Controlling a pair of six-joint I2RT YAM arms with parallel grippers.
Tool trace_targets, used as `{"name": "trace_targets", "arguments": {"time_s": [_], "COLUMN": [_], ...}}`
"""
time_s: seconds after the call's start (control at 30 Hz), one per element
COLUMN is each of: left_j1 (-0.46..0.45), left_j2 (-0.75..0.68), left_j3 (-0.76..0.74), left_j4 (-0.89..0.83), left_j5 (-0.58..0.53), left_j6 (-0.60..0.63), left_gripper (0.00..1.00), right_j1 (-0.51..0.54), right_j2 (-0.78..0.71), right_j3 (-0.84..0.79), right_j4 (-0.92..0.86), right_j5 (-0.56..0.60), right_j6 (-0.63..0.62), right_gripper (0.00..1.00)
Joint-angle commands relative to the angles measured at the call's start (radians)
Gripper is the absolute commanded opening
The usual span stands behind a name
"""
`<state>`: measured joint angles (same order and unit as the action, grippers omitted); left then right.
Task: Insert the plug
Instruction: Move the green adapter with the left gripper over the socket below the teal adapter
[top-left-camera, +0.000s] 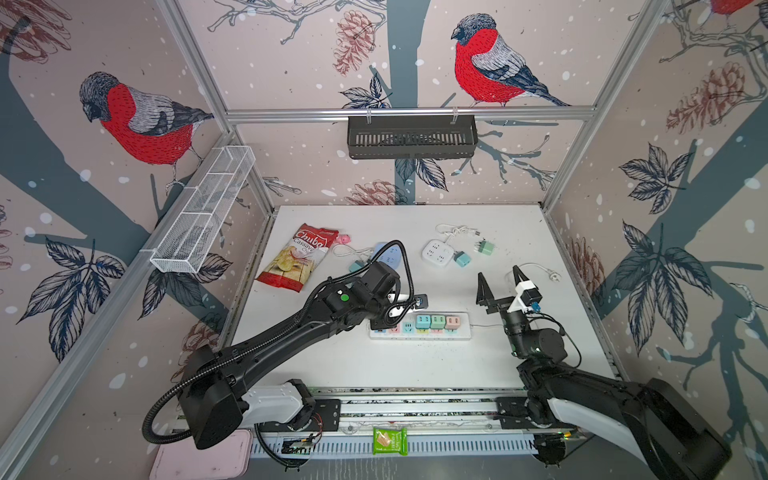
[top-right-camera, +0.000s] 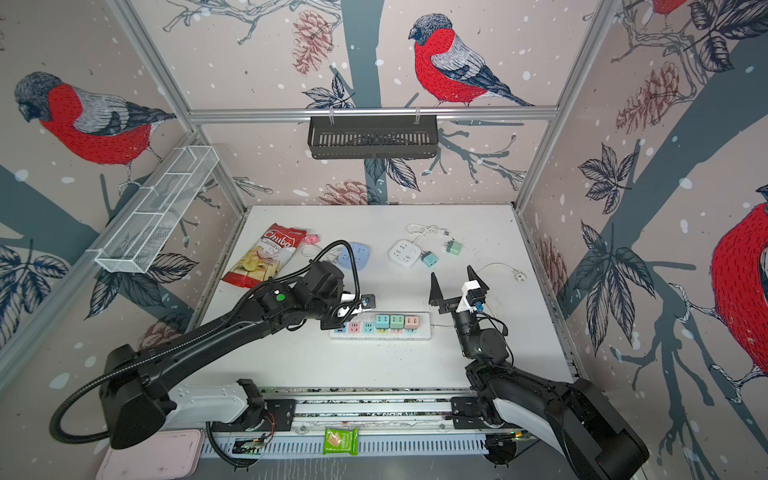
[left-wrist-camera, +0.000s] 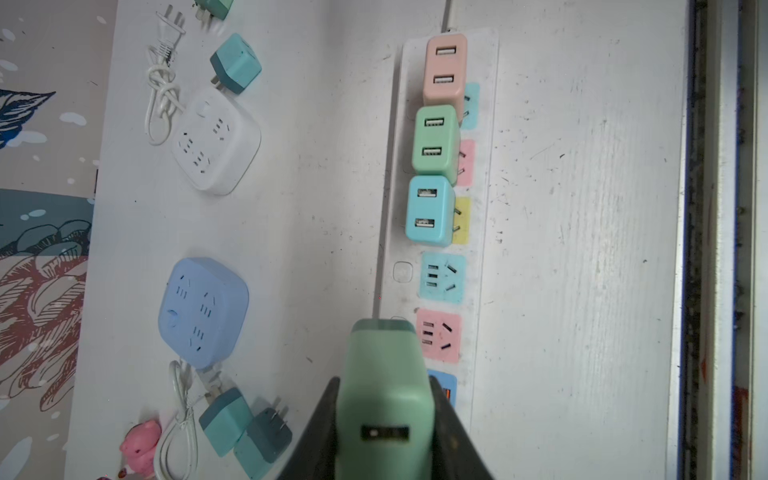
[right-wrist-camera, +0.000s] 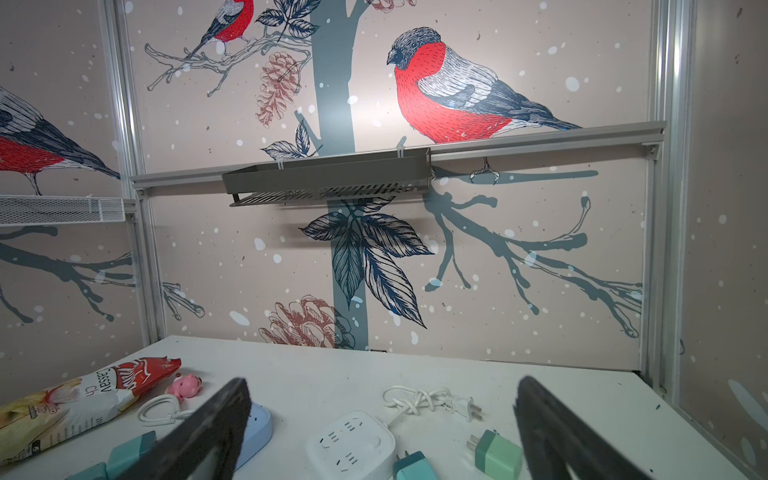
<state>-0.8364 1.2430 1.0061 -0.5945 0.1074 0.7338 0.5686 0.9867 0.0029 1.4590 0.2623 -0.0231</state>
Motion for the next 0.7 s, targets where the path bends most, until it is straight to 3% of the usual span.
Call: {"name": "trace_targets", "arguments": {"time_s": [0.0, 0.67], "left_j1": [0.017, 0.05], "left_j2": [-0.028, 0.153], "left_j3": [-0.034, -0.014], "left_j4": [0.11, 0.087], "left_j5": [0.094, 0.117], "left_j6": [0.007, -0.033], "left_gripper": [0.0, 0.0], "right_j1": [-0.001, -0.026], "right_j2": [-0.005, -0.022], "right_j3": [-0.115, -0.087], "right_j4": [-0.013, -0.096], "right_j5": [0.017, 0.018], "right_j6": [0.03, 0.08], "right_gripper": [1.0, 1.0]}}
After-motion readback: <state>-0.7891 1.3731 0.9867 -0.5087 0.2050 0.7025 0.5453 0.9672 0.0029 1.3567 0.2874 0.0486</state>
